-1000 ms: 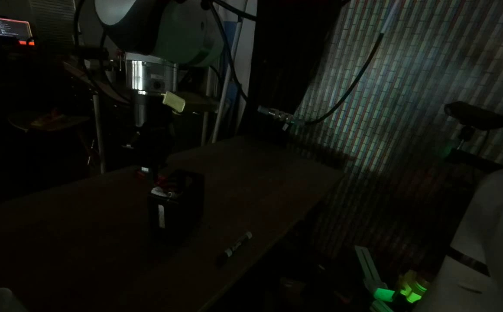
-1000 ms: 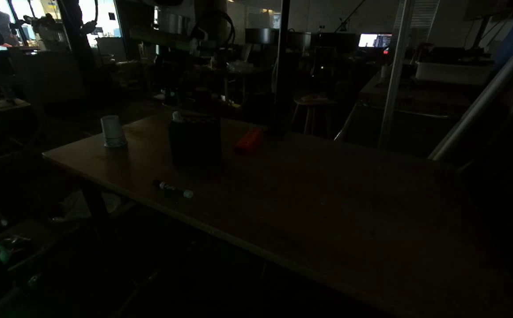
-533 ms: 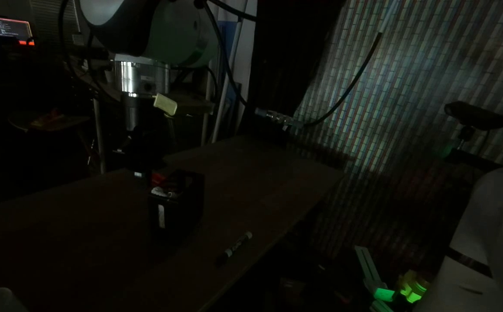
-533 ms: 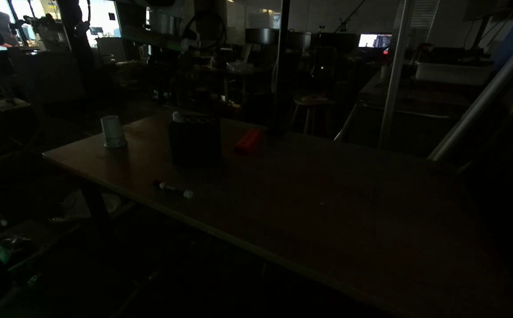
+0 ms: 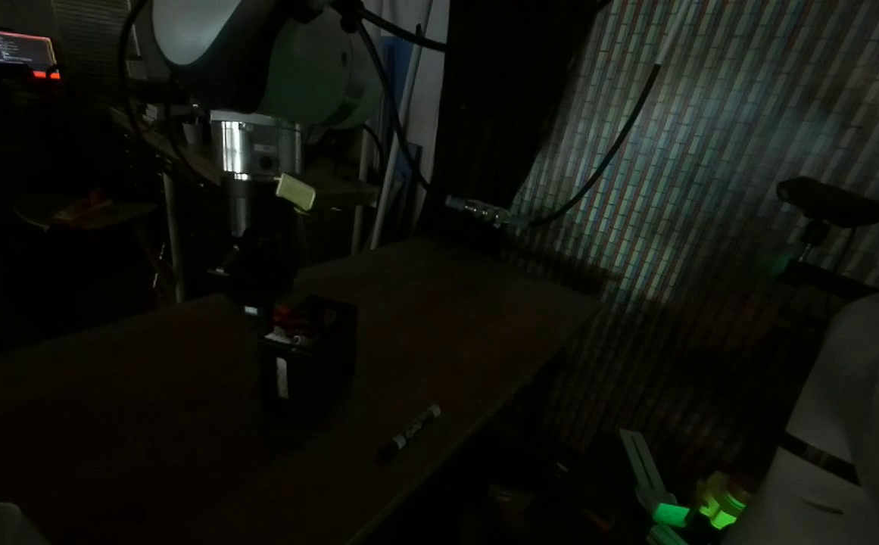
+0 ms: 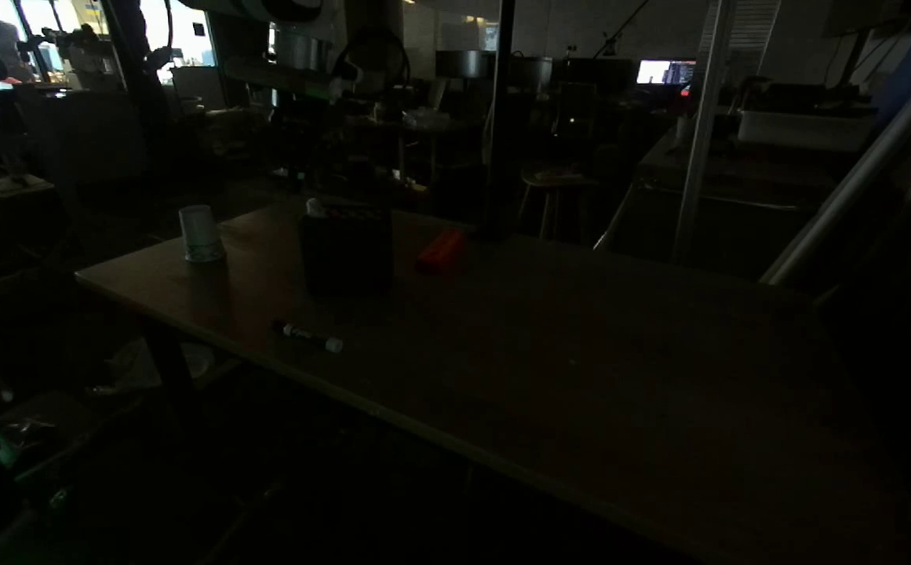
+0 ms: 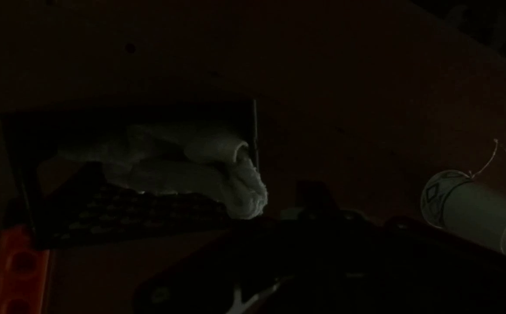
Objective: Pick up the cloth and put it in the box
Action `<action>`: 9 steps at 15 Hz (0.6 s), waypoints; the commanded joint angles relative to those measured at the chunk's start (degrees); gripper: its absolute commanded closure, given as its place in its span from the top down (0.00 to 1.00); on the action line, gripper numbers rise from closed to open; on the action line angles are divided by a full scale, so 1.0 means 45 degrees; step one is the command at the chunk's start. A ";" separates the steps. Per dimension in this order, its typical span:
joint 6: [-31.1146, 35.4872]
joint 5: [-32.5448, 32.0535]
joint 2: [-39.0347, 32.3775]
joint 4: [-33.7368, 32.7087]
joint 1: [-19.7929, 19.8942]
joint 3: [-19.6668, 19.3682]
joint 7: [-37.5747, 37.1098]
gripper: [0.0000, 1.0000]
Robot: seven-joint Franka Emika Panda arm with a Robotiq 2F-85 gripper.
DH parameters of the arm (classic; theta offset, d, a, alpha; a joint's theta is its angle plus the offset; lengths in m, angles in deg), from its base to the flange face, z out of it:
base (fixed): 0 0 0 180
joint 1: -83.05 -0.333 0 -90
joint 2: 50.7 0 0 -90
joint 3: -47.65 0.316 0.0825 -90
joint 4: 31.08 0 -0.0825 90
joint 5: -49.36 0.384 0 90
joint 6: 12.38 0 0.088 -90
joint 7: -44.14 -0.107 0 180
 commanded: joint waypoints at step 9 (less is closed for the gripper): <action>0.0044 -0.0442 -0.0702 -0.0667 0.0282 -0.0254 0.0234 0.00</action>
